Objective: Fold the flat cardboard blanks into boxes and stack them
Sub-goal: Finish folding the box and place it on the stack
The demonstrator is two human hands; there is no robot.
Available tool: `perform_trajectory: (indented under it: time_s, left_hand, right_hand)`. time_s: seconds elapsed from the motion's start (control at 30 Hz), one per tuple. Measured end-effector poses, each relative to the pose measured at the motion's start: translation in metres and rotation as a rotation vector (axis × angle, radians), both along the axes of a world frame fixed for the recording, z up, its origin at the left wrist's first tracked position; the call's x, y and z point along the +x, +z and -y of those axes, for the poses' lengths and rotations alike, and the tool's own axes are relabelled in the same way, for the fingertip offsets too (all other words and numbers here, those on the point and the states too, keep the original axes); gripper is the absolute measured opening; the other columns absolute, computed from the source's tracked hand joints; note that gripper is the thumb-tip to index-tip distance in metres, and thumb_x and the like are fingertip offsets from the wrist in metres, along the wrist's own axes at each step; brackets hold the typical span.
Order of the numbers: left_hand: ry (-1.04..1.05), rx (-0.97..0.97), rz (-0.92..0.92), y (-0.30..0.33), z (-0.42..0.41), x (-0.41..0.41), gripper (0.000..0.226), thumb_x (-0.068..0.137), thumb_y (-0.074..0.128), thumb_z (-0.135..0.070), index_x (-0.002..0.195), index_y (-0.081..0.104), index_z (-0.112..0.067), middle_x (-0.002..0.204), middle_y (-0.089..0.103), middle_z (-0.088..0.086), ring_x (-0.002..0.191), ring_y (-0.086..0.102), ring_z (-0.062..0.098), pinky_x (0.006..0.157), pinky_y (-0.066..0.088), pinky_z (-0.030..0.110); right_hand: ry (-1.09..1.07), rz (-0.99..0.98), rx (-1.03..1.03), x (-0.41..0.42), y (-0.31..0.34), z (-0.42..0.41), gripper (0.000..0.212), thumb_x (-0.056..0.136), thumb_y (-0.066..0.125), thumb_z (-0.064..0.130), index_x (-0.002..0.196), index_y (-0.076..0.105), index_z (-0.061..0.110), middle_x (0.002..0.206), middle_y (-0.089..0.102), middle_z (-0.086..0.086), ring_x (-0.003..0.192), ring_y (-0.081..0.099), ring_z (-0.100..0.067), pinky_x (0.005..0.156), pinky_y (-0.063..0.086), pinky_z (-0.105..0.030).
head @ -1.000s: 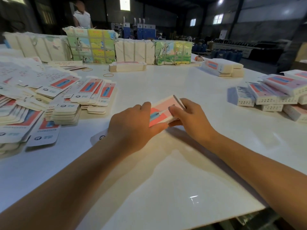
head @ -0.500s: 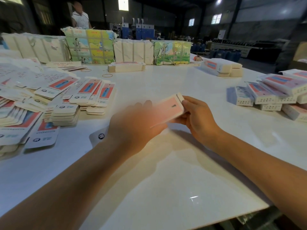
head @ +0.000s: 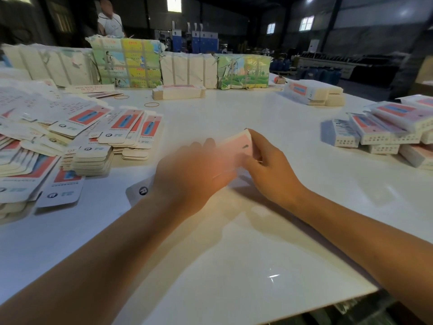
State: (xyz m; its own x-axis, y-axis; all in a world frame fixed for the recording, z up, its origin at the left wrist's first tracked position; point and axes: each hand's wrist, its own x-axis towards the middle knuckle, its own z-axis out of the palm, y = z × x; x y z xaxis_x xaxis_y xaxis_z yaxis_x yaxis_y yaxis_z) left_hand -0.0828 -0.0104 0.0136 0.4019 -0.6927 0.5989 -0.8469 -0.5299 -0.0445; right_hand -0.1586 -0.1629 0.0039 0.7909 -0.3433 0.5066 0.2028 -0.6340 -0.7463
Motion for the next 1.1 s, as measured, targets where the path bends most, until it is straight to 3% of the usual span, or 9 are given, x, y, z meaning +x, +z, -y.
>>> perform_trajectory:
  time_s: [0.1, 0.2, 0.33, 0.43, 0.6, 0.7, 0.77, 0.9, 1.1]
  left_hand:
    - [0.034, 0.028, 0.042, 0.000, -0.001, 0.001, 0.062, 0.079, 0.047, -0.055, 0.105, 0.062, -0.001, 0.076, 0.065, 0.013, 0.057, 0.060, 0.027, 0.048, 0.035, 0.022]
    - [0.038, 0.020, 0.079, 0.000, -0.003, 0.007, 0.061, 0.077, 0.051, -0.055, 0.103, 0.062, -0.001, 0.073, 0.064, 0.013, 0.054, 0.059, 0.026, 0.045, 0.036, 0.022]
    - [-0.021, 0.017, 0.108, -0.001, -0.008, 0.014, 0.061, 0.074, 0.052, -0.053, 0.103, 0.061, 0.000, 0.074, 0.064, 0.013, 0.054, 0.060, 0.028, 0.047, 0.037, 0.023]
    - [-0.024, -0.022, 0.043, 0.000, -0.010, 0.019, 0.064, 0.080, 0.042, -0.061, 0.116, 0.055, -0.010, 0.089, 0.065, 0.007, 0.068, 0.061, 0.023, 0.050, 0.033, 0.020]
    - [-0.065, 0.041, -0.031, 0.003, -0.014, 0.027, 0.072, 0.080, 0.037, -0.074, 0.130, 0.042, -0.023, 0.107, 0.062, -0.003, 0.084, 0.059, 0.018, 0.059, 0.042, 0.026]
    - [-0.139, 0.058, -0.078, 0.005, -0.018, 0.023, 0.074, 0.072, 0.039, -0.068, 0.122, 0.053, -0.015, 0.098, 0.065, 0.004, 0.075, 0.060, 0.021, 0.065, 0.051, 0.033]
    - [-0.174, 0.074, -0.021, 0.003, -0.020, 0.023, 0.069, 0.070, 0.053, -0.056, 0.116, 0.061, -0.006, 0.094, 0.068, 0.011, 0.072, 0.064, 0.028, 0.062, 0.052, 0.038]
    - [-0.164, 0.043, 0.121, -0.002, -0.008, 0.022, 0.063, 0.077, 0.051, -0.050, 0.117, 0.062, -0.003, 0.112, 0.063, 0.019, 0.096, 0.059, 0.040, 0.076, 0.049, 0.051]
    - [-0.328, -0.004, -0.047, -0.031, 0.008, 0.032, 0.043, 0.088, 0.037, -0.053, 0.102, 0.064, -0.023, 0.101, 0.062, -0.002, 0.088, 0.058, 0.024, 0.070, 0.049, 0.042]
  right_hand:
    - [0.050, -0.053, 0.012, -0.002, 0.000, -0.002, 0.047, 0.089, 0.061, 0.015, 0.119, 0.035, 0.042, 0.101, 0.053, 0.033, 0.094, 0.054, 0.016, 0.077, 0.043, -0.004]
    - [0.143, -0.144, 0.086, -0.004, 0.003, -0.002, 0.063, 0.089, 0.062, 0.014, 0.136, 0.027, 0.034, 0.112, 0.049, 0.030, 0.107, 0.052, 0.006, 0.095, 0.046, -0.025]
    - [0.294, -0.239, 0.141, -0.006, 0.005, 0.001, 0.093, 0.080, 0.059, 0.027, 0.149, -0.003, 0.030, 0.125, 0.023, 0.044, 0.109, 0.034, 0.030, 0.098, 0.034, -0.007]
    - [0.322, -0.299, 0.130, -0.006, 0.004, 0.004, 0.092, 0.089, 0.058, 0.013, 0.147, -0.010, 0.033, 0.133, 0.013, 0.040, 0.124, 0.029, 0.015, 0.108, 0.028, -0.018]
    - [0.209, -0.099, -0.255, -0.007, 0.008, 0.003, 0.082, 0.082, 0.054, 0.009, 0.147, 0.006, 0.022, 0.155, 0.016, 0.003, 0.134, 0.029, -0.008, 0.107, 0.030, -0.014]
    - [0.150, -0.051, -0.588, -0.007, 0.004, 0.009, 0.065, 0.081, 0.062, 0.007, 0.141, 0.037, 0.005, 0.138, 0.045, -0.018, 0.123, 0.045, -0.031, 0.103, 0.040, -0.036]
    - [0.104, -0.068, -0.716, -0.006, 0.001, 0.012, 0.058, 0.083, 0.067, 0.006, 0.136, 0.046, 0.002, 0.131, 0.053, -0.018, 0.117, 0.049, -0.032, 0.099, 0.035, -0.028]
    - [0.033, -0.086, -0.762, -0.005, 0.003, 0.018, 0.058, 0.087, 0.068, 0.021, 0.138, 0.046, 0.008, 0.133, 0.054, -0.012, 0.116, 0.047, -0.029, 0.096, 0.031, -0.025]
    - [-0.302, -0.082, -0.560, -0.009, 0.031, 0.056, 0.056, 0.089, 0.064, 0.026, 0.140, 0.044, 0.016, 0.132, 0.054, -0.010, 0.117, 0.043, -0.032, 0.096, 0.038, -0.040]
